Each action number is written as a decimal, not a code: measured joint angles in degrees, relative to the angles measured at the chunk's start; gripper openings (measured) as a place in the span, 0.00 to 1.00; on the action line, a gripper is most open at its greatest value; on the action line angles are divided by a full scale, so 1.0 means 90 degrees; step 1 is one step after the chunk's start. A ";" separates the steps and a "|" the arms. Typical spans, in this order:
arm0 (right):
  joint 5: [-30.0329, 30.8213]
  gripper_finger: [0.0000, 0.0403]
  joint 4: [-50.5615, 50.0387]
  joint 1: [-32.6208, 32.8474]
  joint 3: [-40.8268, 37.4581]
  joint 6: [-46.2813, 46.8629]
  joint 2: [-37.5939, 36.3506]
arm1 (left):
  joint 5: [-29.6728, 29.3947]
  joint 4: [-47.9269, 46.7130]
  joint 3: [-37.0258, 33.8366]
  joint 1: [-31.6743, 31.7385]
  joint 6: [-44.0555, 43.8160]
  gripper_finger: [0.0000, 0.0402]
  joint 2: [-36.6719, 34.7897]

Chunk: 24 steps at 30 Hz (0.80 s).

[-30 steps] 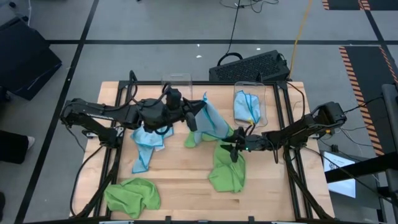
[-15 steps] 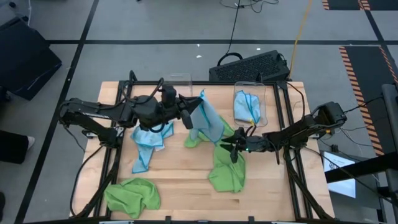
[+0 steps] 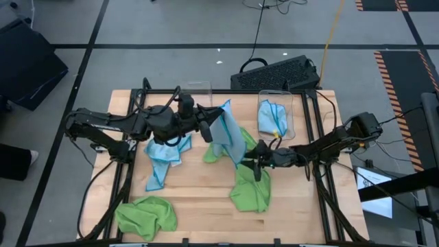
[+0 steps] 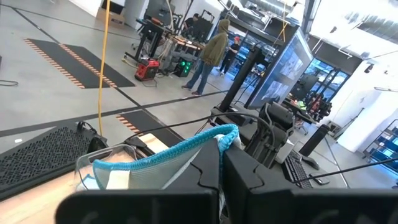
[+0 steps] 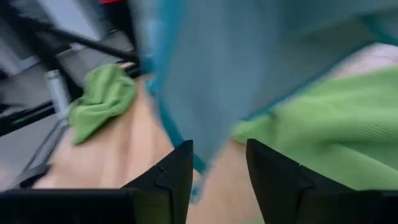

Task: Fold microfiber towels
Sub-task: Fold the right blue microfiber towel

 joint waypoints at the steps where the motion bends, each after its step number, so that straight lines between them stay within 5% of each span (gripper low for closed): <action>1: -0.0079 0.35 -0.0045 0.0002 0.0078 -0.0061 0.0000 | 0.0000 0.0000 0.0000 0.0000 0.0002 0.01 0.0000; 7: -0.0139 0.39 -0.0383 0.0000 0.0196 -0.0229 0.0005 | -0.0028 0.0018 0.0001 0.0000 0.0022 0.01 0.0000; 17: -0.0158 0.61 -0.0545 0.0015 0.0196 -0.0090 0.0006 | -0.0032 0.0131 0.0002 0.0000 0.0024 0.01 0.0000; 24: -0.0158 0.62 -0.0564 0.0012 0.0196 -0.0014 0.0007 | -0.0073 0.0141 0.0000 0.0000 0.0012 0.01 0.0000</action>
